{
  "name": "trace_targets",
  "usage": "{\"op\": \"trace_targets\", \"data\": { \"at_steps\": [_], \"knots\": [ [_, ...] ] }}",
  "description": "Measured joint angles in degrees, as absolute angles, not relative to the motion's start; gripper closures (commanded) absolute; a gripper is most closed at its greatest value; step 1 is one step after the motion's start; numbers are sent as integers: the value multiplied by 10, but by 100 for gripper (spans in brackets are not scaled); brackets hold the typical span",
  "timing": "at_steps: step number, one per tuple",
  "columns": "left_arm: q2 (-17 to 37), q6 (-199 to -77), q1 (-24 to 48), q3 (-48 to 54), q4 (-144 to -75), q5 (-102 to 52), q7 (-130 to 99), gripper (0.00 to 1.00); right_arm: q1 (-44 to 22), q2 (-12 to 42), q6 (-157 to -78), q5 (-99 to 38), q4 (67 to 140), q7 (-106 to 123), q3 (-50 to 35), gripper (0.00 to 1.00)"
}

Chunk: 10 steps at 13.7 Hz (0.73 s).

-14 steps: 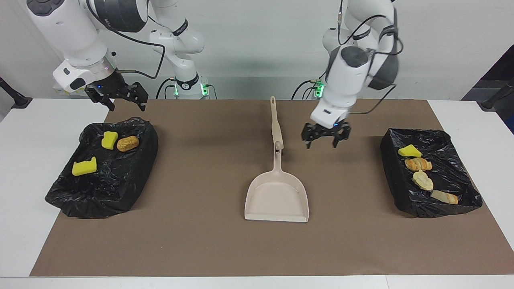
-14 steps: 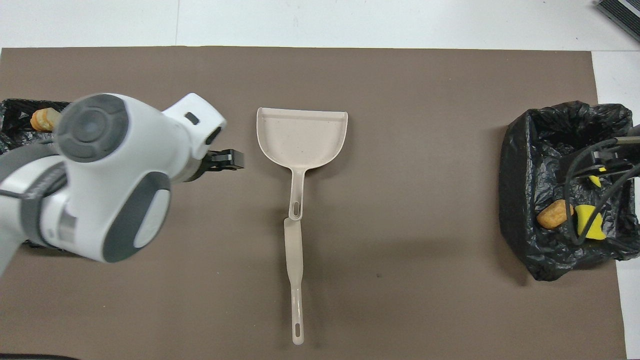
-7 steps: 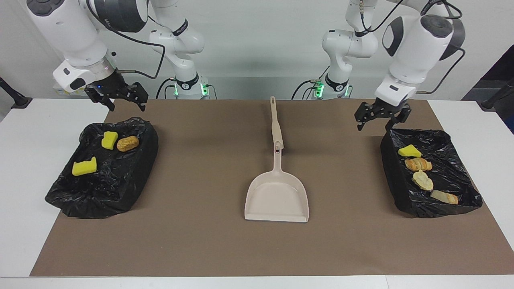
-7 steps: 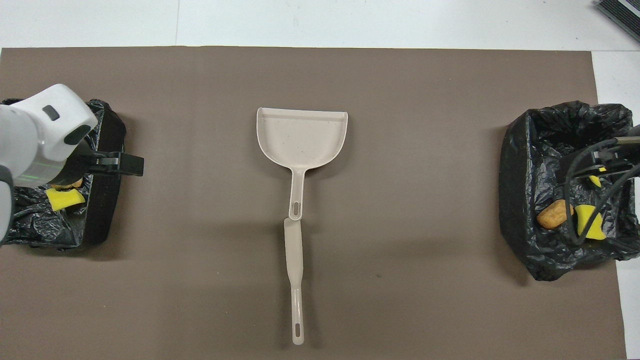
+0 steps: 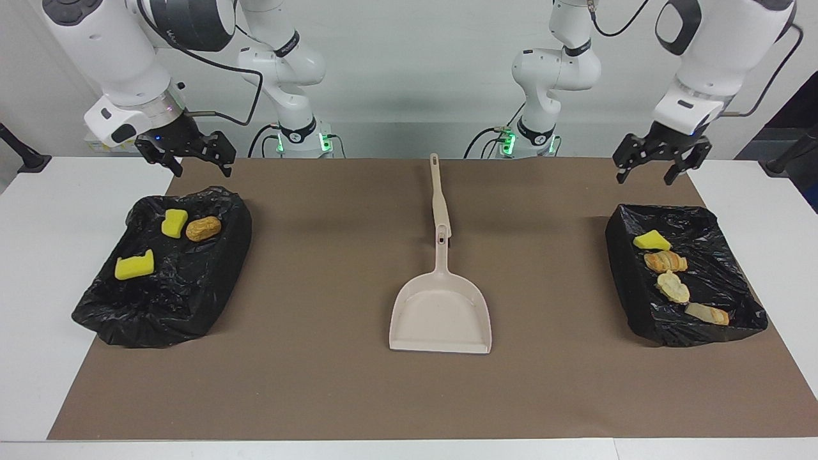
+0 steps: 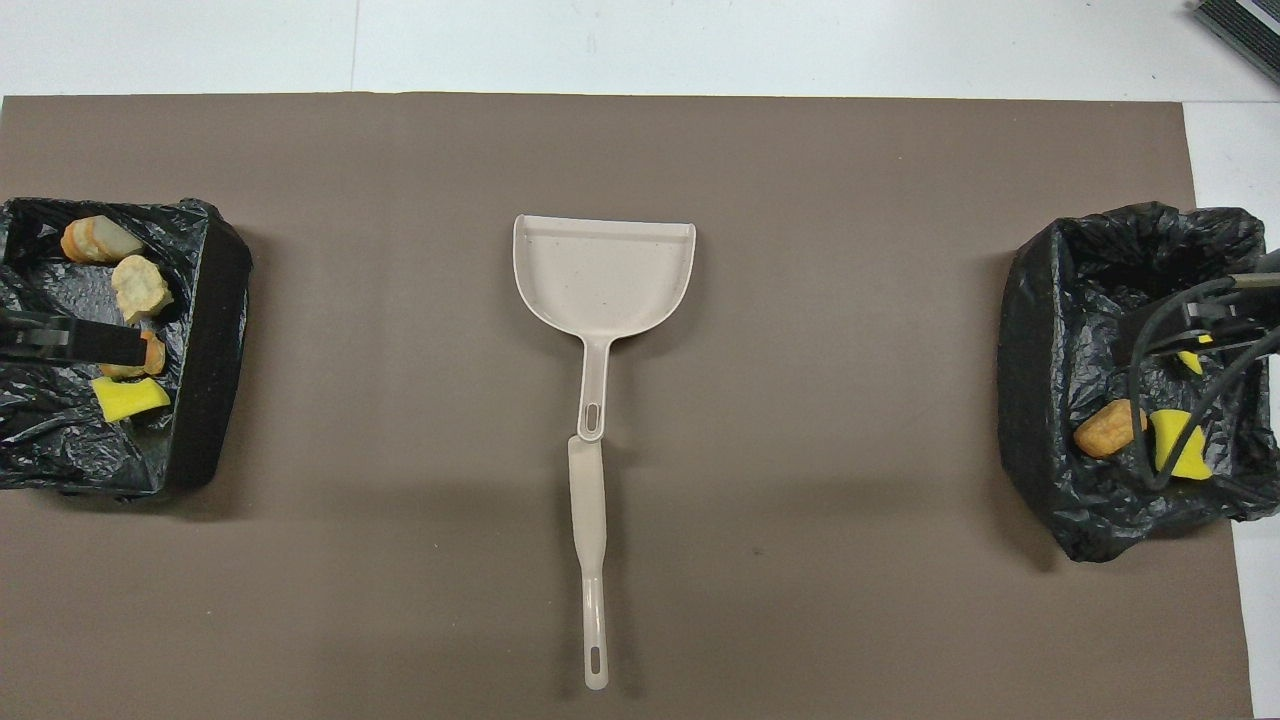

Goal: Sweep and dump trash in bin

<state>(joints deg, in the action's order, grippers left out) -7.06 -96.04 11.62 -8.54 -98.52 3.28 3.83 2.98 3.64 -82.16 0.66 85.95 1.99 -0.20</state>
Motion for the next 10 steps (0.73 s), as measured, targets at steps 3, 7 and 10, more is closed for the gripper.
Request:
{"op": "trace_targets", "data": {
  "at_steps": [3, 7, 10],
  "knots": [
    [-77, -930, 104, -93, -965, 40, 81, 0, 30, 36, -822, 7, 860, 20, -2, 0],
    [-80, -923, 78, -94, -965, 40, 118, 0, 30, 36, -822, 7, 860, 20, -2, 0],
    [-80, -923, 80, -58, -962, 40, 116, 0, 30, 36, -822, 7, 860, 20, -2, 0]
  ]
}}
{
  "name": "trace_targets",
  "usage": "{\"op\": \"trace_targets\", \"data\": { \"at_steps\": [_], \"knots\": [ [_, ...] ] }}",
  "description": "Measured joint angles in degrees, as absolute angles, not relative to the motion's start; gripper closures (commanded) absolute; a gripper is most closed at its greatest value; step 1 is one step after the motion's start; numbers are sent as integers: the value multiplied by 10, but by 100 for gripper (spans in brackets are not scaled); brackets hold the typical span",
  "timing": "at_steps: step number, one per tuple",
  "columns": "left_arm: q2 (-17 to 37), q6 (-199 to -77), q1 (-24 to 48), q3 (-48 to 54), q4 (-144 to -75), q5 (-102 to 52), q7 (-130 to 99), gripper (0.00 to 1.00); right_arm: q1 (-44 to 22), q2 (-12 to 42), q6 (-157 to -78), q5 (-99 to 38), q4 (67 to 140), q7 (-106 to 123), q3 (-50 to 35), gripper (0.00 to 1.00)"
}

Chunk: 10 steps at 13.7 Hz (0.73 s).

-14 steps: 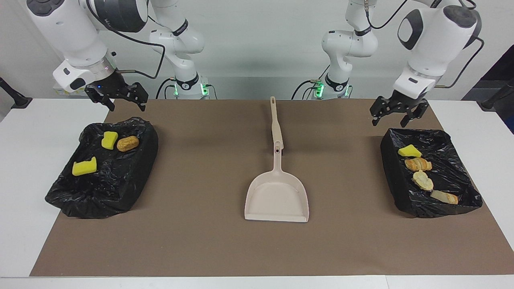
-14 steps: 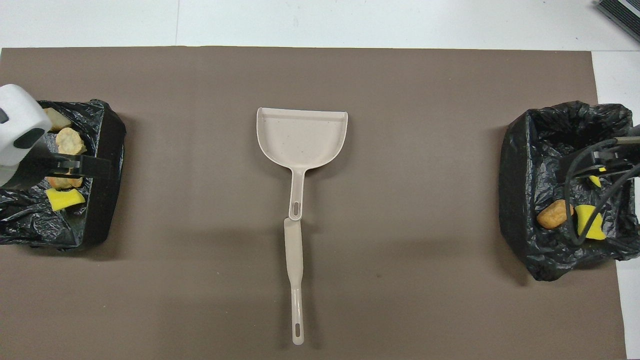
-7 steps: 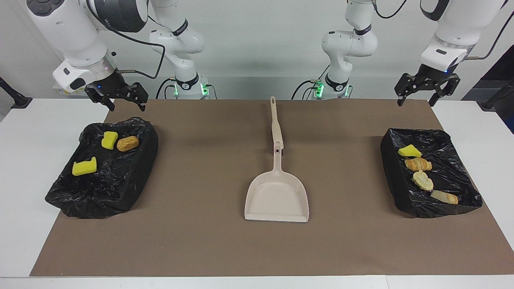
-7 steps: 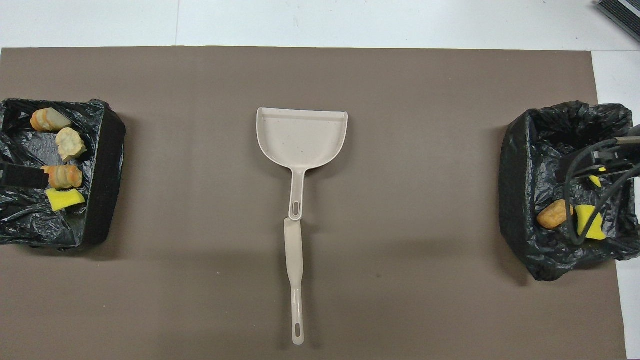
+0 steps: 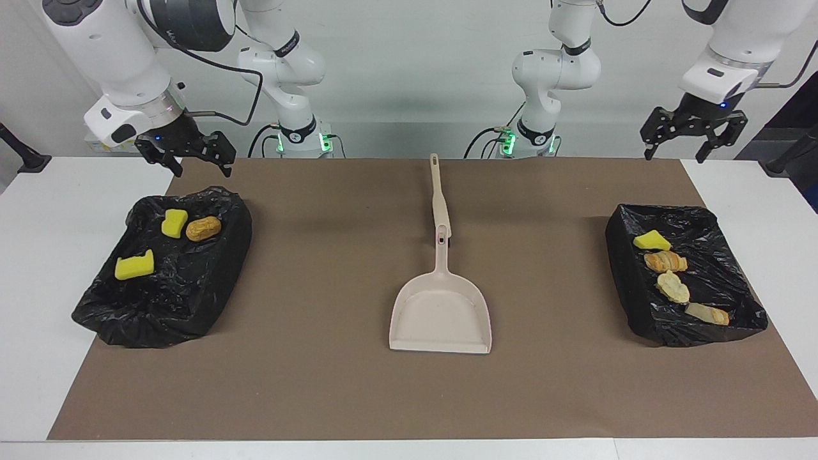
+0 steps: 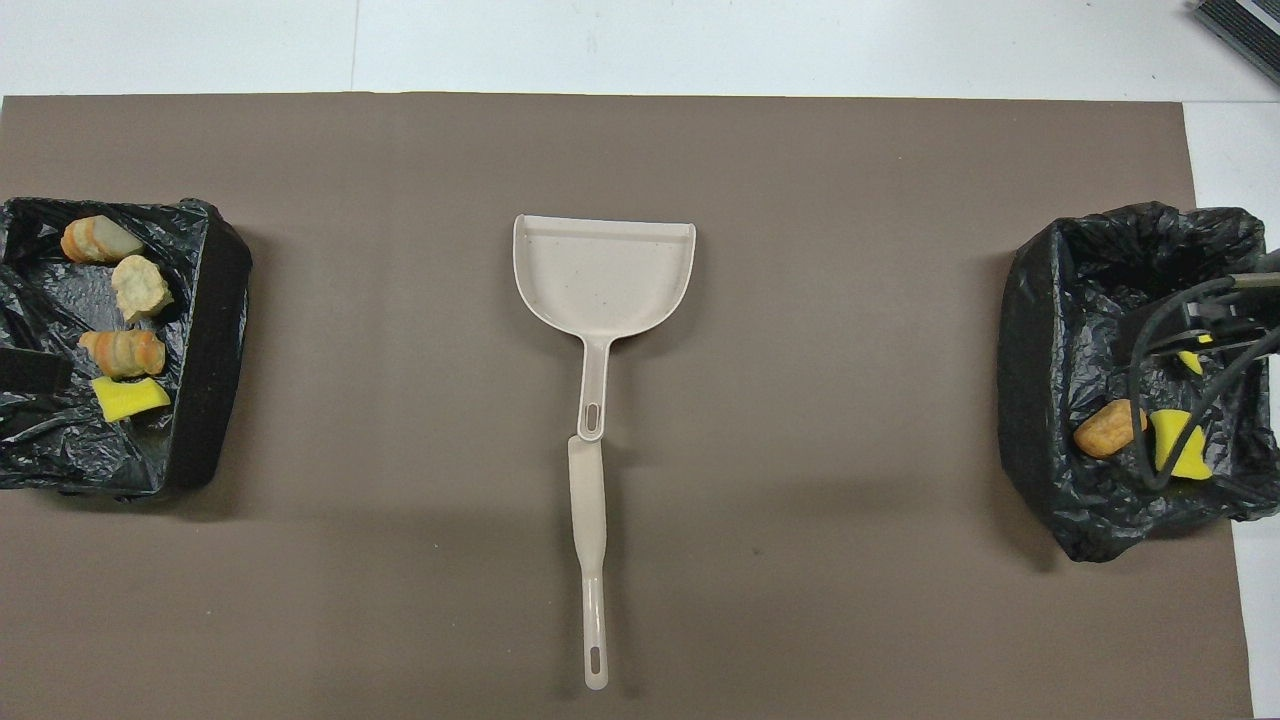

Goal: Sweep and dump trash in bin

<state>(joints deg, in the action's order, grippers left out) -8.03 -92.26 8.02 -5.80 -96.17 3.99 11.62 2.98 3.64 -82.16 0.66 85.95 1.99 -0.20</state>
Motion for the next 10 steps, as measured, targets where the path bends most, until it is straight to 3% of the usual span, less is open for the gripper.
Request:
{"op": "trace_targets", "data": {
  "at_steps": [10],
  "knots": [
    [-82, -918, 78, -52, -960, 40, 88, 0, 30, 36, -822, 7, 860, 20, -2, 0]
  ]
}}
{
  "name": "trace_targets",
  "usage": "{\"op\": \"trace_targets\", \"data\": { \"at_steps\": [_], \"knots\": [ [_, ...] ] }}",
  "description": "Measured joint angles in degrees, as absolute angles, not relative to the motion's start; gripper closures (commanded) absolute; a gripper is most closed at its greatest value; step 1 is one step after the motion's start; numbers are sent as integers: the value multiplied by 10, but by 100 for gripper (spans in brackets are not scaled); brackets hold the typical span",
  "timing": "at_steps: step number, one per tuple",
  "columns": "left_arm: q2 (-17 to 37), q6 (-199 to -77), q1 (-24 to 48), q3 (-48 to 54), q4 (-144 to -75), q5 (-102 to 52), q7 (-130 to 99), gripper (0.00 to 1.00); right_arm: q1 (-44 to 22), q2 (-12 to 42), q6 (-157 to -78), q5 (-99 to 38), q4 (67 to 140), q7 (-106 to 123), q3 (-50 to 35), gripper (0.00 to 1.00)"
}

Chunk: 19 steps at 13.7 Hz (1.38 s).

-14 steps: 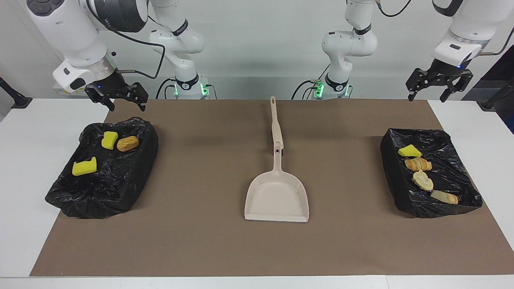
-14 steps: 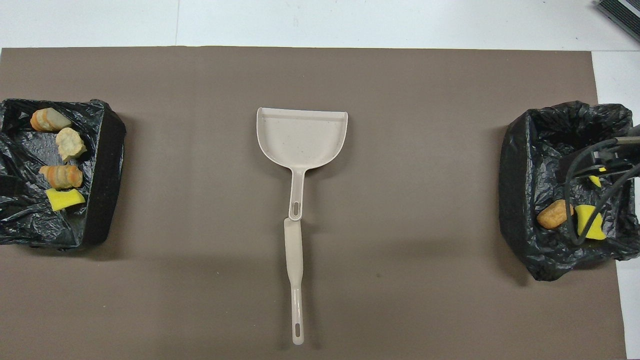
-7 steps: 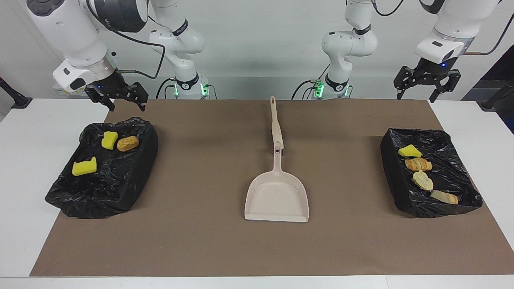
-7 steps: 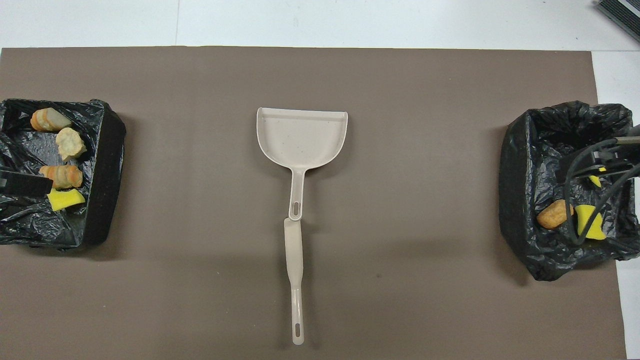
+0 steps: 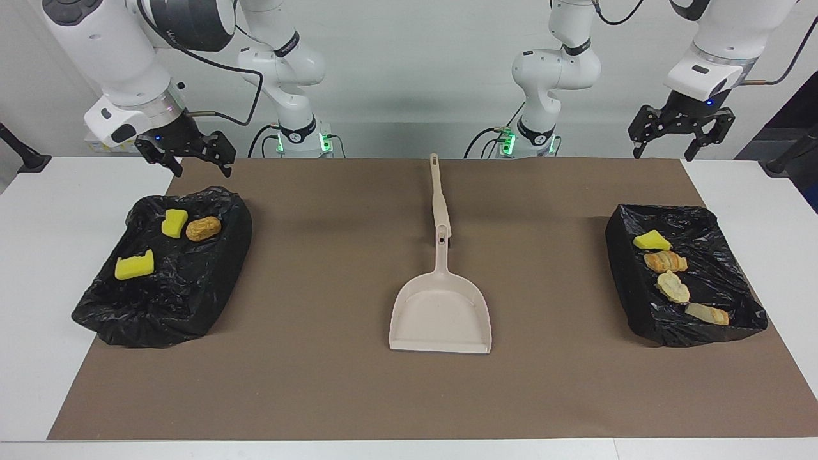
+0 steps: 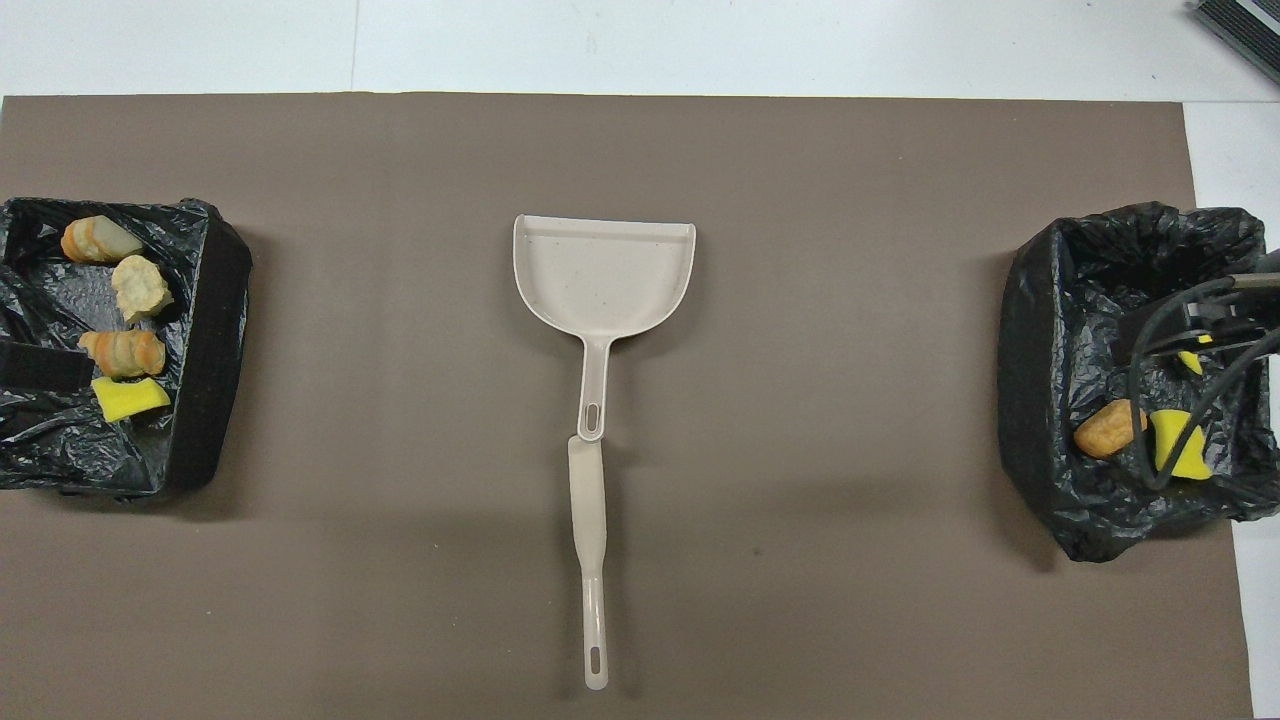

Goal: Sweep and dump trash in bin

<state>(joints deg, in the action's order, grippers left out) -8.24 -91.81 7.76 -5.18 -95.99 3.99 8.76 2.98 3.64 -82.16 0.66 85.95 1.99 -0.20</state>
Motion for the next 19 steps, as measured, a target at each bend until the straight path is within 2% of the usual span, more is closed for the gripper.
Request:
{"op": "trace_targets", "data": {
  "at_steps": [15, 19],
  "knots": [
    [-82, -913, 79, -23, -960, 39, 87, 0, 30, 36, -822, 7, 860, 20, -2, 0],
    [-82, -909, 68, -15, -960, 39, 87, 0, 28, 37, -847, 7, 860, 20, -2, 0]
  ]
}}
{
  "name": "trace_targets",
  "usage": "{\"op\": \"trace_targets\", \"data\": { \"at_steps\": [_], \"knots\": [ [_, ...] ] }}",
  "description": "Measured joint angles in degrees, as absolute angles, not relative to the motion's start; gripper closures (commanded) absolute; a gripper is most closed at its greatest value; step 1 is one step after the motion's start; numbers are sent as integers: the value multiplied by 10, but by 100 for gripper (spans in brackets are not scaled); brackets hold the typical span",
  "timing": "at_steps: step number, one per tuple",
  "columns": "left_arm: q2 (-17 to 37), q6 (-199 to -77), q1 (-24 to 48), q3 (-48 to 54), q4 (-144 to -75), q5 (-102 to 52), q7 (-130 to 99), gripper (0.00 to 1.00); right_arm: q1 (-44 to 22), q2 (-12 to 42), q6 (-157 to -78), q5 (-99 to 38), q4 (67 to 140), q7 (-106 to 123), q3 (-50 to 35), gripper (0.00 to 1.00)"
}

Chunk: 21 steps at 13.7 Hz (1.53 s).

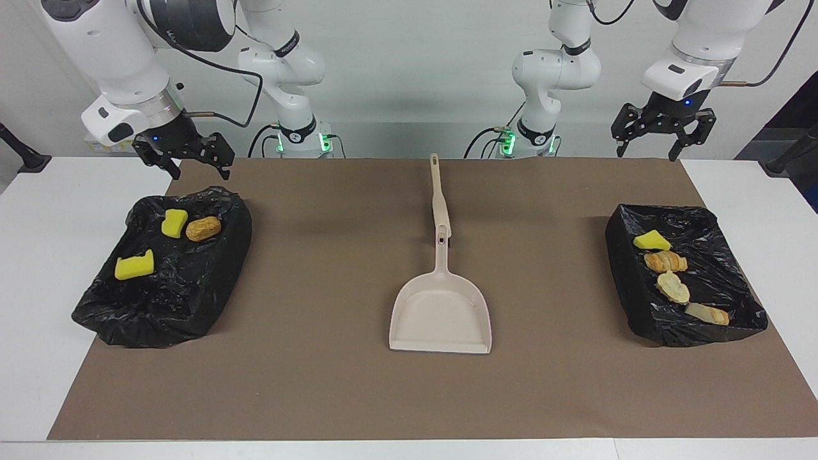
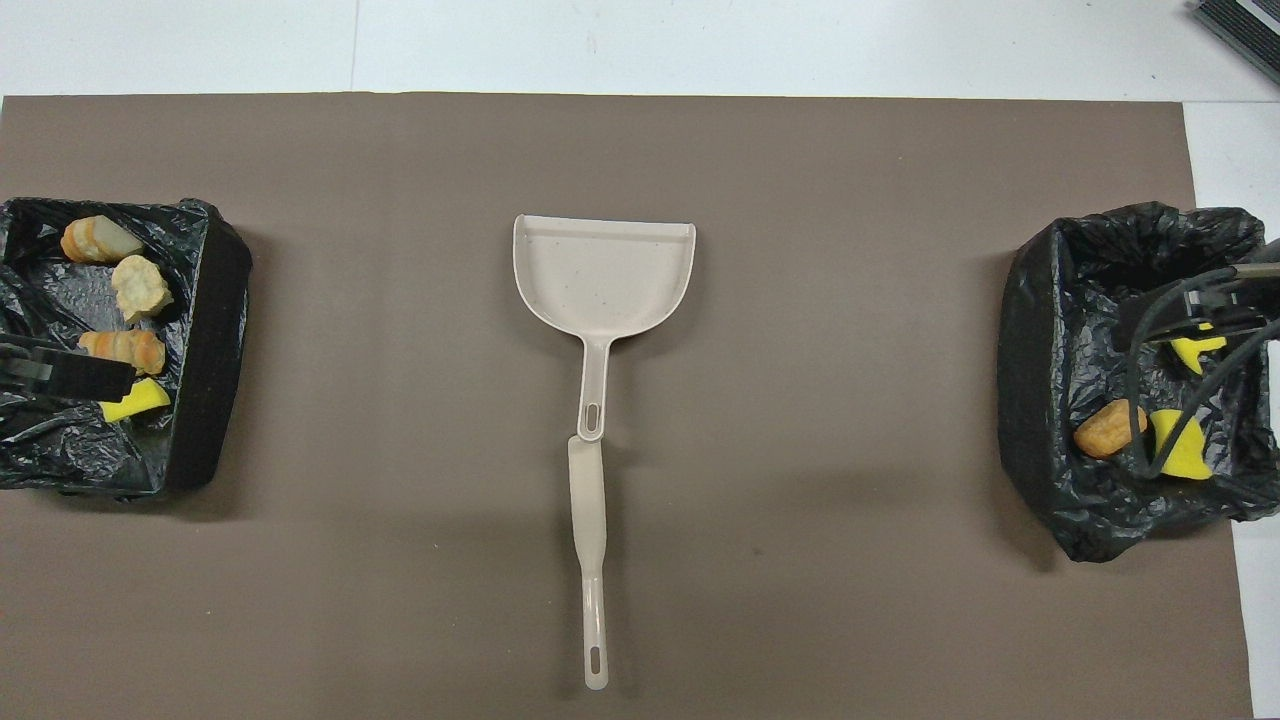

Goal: Sweep and dump trash in bin

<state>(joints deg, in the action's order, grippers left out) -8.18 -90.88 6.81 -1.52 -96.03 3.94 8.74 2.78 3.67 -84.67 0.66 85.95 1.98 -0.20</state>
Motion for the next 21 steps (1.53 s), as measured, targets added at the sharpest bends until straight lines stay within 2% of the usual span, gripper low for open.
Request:
{"op": "trace_targets", "data": {
  "at_steps": [3, 10, 14, 21],
  "knots": [
    [-81, -908, 27, 11, -961, 36, 88, 0, 25, 37, -847, 7, 860, 20, -2, 0],
    [-80, -906, 7, 23, -962, 36, 88, 0, 23, 37, -847, 7, 862, 20, -2, 0],
    [-79, -905, -60, 81, -962, 35, 88, 0, 23, 37, -846, 7, 863, 20, -2, 0],
    [-82, -905, -72, 90, -959, 35, 87, 0, 19, 37, -814, 7, 858, 20, -7, 0]
  ]
}}
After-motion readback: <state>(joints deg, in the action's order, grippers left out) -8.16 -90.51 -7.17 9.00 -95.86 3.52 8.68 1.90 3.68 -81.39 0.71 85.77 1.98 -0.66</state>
